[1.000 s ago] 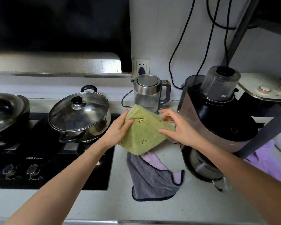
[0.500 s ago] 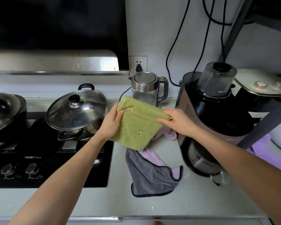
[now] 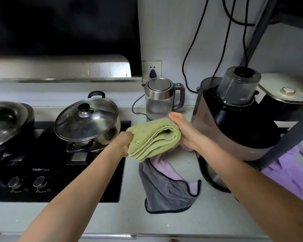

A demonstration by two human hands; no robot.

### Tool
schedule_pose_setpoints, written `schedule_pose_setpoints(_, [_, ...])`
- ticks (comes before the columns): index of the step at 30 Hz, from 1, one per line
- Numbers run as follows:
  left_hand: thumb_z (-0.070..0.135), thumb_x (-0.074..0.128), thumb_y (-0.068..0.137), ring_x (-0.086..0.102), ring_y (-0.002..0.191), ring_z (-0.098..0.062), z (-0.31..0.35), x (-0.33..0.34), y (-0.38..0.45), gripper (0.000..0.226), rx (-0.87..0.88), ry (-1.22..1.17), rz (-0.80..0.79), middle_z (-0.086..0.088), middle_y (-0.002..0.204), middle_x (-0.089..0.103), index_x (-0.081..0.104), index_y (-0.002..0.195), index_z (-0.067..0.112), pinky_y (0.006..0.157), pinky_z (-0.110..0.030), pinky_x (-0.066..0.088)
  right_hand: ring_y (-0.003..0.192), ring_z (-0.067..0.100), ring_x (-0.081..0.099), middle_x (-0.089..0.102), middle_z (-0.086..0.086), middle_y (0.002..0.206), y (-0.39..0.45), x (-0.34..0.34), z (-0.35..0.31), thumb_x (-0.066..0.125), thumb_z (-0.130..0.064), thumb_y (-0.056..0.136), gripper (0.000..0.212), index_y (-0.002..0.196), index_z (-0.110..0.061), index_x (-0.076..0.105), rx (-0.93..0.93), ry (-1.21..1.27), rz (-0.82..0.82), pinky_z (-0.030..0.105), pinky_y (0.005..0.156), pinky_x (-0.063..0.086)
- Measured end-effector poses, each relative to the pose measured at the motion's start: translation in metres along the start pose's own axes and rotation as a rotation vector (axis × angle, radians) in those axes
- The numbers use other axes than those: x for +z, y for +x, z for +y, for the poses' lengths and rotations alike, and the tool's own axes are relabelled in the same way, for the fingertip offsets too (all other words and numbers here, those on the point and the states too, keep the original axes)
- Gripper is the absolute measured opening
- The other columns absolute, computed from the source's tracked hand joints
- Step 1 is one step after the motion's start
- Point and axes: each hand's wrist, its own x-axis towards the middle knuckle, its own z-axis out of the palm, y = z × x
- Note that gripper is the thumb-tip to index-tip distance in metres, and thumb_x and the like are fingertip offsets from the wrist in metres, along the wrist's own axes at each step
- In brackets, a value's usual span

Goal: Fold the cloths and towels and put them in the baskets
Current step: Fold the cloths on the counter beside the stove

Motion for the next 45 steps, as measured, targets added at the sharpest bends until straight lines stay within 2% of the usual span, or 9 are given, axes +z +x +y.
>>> schedule_pose_setpoints(7, [-0.001,0.034,0.097,0.064,0.042,-0.025,0.001,-0.022,0.011,0.029,-0.063,0.061,0.024,-0.016,0.056,0.066,0.061,0.087,-0.001,0.039,-0.033,0.052,0.112,0.021,0.062,0.058,-0.004,0.13,-0.036,-0.008,0.0,0.068,-0.03,0.082,0.057,0.135,-0.037,0.048,-0.04,-0.207,-0.429,0.041,0.083,0.056])
schedule_pose_setpoints(14, [0.019,0.038,0.103,0.064,0.081,-0.027,-0.009,-0.007,0.01,0.031,-0.072,0.052,-0.107,-0.018,0.091,0.067,0.06,0.104,-0.002,0.073,-0.037,0.053,0.091,0.025,0.064,0.066,-0.006,0.1,-0.022,0.002,0.01,0.043,0.003,0.09,0.041,0.118,-0.021,0.061,-0.344,-0.598,-0.153,0.023,0.069,0.054])
schedule_pose_setpoints(18, [0.004,0.047,0.097,0.065,0.083,-0.029,-0.016,-0.008,0.009,0.025,0.133,0.093,-0.053,-0.019,0.097,0.067,0.057,0.117,-0.009,0.075,-0.037,0.055,0.129,0.014,0.045,0.047,0.0,0.139,-0.027,-0.006,0.008,0.038,0.013,0.083,0.054,0.114,-0.023,0.063,-0.552,-0.764,-0.151,0.007,0.102,0.031])
schedule_pose_setpoints(22, [0.006,0.037,0.101,0.059,0.094,-0.026,-0.015,-0.008,0.01,0.02,0.274,0.006,0.06,-0.012,0.105,0.059,0.049,0.117,0.006,0.082,-0.036,0.051,0.14,0.006,0.025,0.03,0.004,0.152,-0.041,-0.008,0.026,0.034,0.019,0.077,0.057,0.111,-0.014,0.066,-0.571,-0.749,-0.15,0.003,0.107,0.014])
schedule_pose_setpoints(30, [0.027,0.039,0.102,0.053,0.106,-0.023,-0.11,0.001,0.028,0.029,0.351,0.392,0.115,-0.008,0.114,0.054,0.043,0.12,0.005,0.085,-0.028,0.038,0.136,-0.004,0.028,0.013,-0.007,0.157,-0.071,-0.045,0.141,0.045,0.004,0.079,0.042,0.112,-0.012,0.065,-0.463,-1.01,-0.247,0.007,0.1,0.029])
schedule_pose_setpoints(34, [0.029,0.035,0.102,0.052,0.107,-0.028,-0.157,-0.009,0.042,0.023,0.203,0.543,0.09,-0.012,0.116,0.053,0.038,0.111,0.008,0.091,-0.034,0.04,0.143,0.016,0.011,0.038,0.004,0.15,-0.064,-0.041,0.181,0.04,-0.03,0.092,0.035,0.087,-0.009,0.066,-0.46,-1.136,-0.065,0.029,0.115,0.022])
schedule_pose_setpoints(37, [0.029,0.035,0.102,0.051,0.106,-0.026,-0.158,-0.01,0.046,0.028,0.184,0.515,0.101,-0.011,0.116,0.053,0.04,0.116,0.006,0.091,-0.035,0.04,0.144,0.018,0.019,0.037,0.01,0.15,-0.032,-0.003,0.165,0.031,-0.027,0.095,0.04,0.114,-0.006,0.059,-0.579,-1.072,0.178,0.03,0.116,0.018])
schedule_pose_setpoints(40, [0.029,0.034,0.102,0.052,0.1,-0.025,-0.16,-0.011,0.049,0.032,0.21,0.55,0.117,-0.011,0.111,0.054,0.04,0.118,0.002,0.087,-0.034,0.041,0.146,0.021,0.015,0.023,0.009,0.156,0.001,0.019,0.171,0.021,-0.039,0.096,0.06,0.146,-0.008,0.033,-0.528,-1.275,0.068,0.038,0.119,0.009])
schedule_pose_setpoints(45, [0.027,0.034,0.102,0.058,0.094,-0.037,-0.175,-0.012,0.051,0.027,0.264,0.674,0.166,-0.02,0.102,0.06,0.039,0.107,0.001,0.081,-0.042,0.046,0.147,0.017,0.003,0.005,0.004,0.159,0.018,0.008,0.211,0.012,-0.053,0.095,0.07,0.152,-0.012,0.011,-0.406,-1.425,0.092,0.036,0.119,0.002])
